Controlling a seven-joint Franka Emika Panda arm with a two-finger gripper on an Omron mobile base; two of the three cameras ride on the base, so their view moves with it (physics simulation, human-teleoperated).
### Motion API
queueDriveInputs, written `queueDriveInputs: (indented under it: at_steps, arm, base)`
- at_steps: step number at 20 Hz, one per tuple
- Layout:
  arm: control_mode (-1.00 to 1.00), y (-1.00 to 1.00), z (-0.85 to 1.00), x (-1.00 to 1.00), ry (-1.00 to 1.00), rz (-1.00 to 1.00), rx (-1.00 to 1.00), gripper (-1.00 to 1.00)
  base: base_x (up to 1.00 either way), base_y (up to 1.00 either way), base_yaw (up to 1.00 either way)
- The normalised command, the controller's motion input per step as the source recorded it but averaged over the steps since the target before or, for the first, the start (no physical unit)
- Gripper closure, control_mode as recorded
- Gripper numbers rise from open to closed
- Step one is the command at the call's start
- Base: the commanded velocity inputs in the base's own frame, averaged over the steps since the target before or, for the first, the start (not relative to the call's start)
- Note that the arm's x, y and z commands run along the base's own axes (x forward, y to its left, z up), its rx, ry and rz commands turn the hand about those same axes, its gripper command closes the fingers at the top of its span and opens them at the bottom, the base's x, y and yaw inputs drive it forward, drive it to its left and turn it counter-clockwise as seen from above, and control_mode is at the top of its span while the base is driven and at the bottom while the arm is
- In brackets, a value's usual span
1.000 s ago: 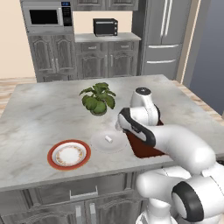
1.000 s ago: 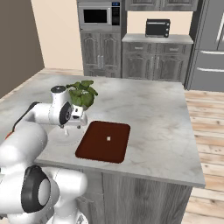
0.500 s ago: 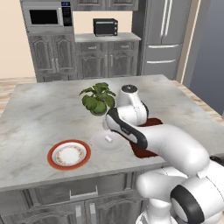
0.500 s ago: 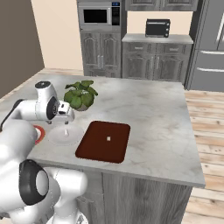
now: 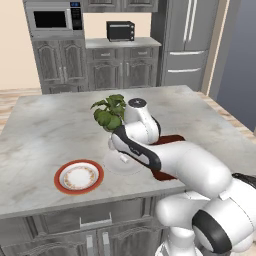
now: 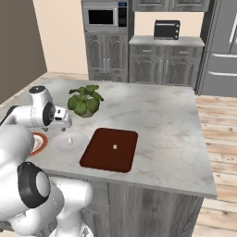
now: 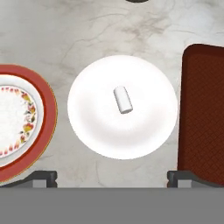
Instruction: Move the dessert items from the plates to the tray.
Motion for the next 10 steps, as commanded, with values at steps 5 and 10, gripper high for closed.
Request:
queueDriveInputs:
  at_steps: [5, 10]
  arm:
    - [-1.0, 0.0, 0.0, 0.07, 0.0, 0.01, 0.0, -1.0]
    - [-1.0, 0.0, -0.07, 0.29, 0.0, 0.05, 0.0, -1.0]
  base:
    - [0.0, 0.0, 0.0]
    - [0.0, 0.0, 0.0]
